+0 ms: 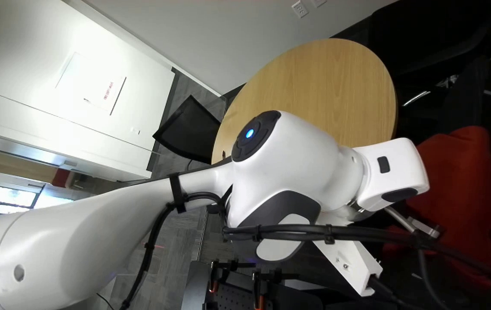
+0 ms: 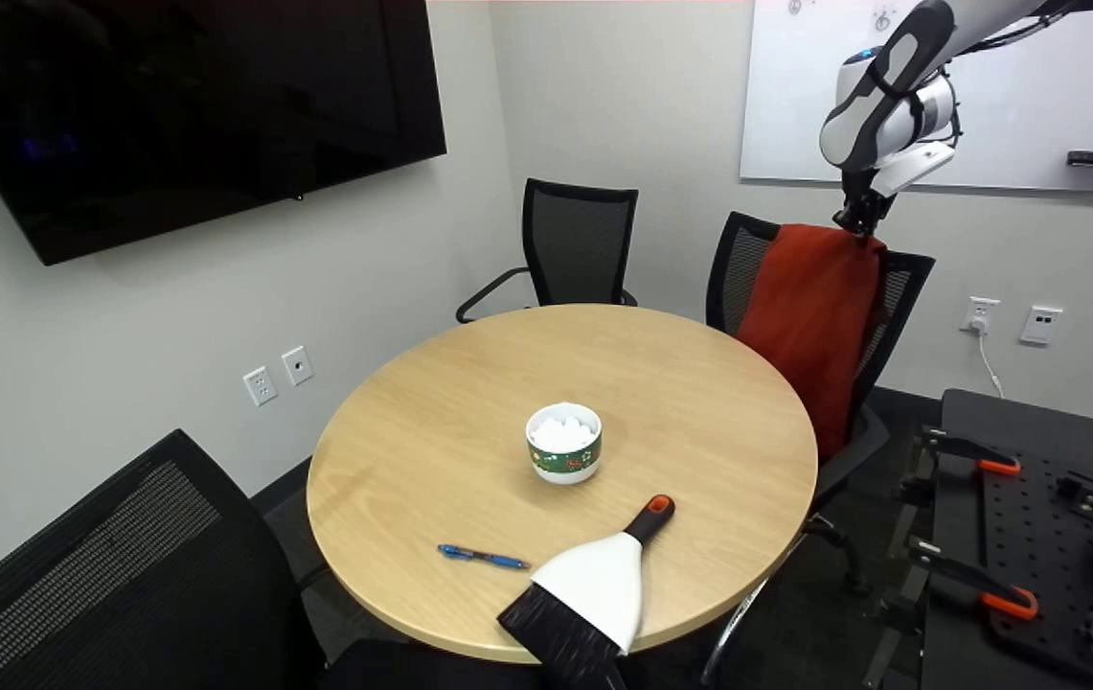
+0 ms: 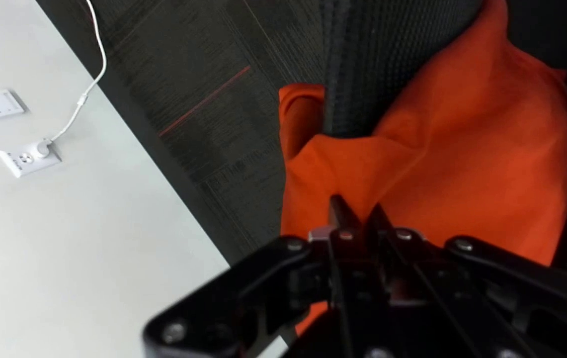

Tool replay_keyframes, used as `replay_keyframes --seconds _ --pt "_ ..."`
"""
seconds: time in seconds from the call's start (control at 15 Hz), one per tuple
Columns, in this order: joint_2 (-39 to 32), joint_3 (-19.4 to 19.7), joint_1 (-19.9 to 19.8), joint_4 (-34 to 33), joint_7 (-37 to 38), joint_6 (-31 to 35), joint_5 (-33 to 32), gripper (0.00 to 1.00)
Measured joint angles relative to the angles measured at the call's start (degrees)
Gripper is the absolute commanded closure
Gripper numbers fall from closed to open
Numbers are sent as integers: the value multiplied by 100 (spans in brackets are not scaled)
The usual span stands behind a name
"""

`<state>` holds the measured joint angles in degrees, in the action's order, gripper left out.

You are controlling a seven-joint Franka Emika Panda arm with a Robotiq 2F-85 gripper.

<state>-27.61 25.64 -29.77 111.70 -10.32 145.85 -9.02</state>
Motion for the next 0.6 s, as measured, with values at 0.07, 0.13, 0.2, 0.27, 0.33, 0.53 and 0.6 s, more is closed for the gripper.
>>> replay_keyframes --seconds 0.07,0.13,0.2,0.27,0.33,0.53,0.6 --pt "100 6 34 50 47 0 -4 98" --pt "244 12 75 121 56 0 -6 98" --pt "440 27 132 216 57 0 -29 98" --pt "674 42 193 320 58 0 -84 98" --pt "932 43 247 433 58 -1 -140 98" --pt "1720 32 420 740 56 -6 -235 98" --pt "1984 21 481 834 55 -8 -255 98"
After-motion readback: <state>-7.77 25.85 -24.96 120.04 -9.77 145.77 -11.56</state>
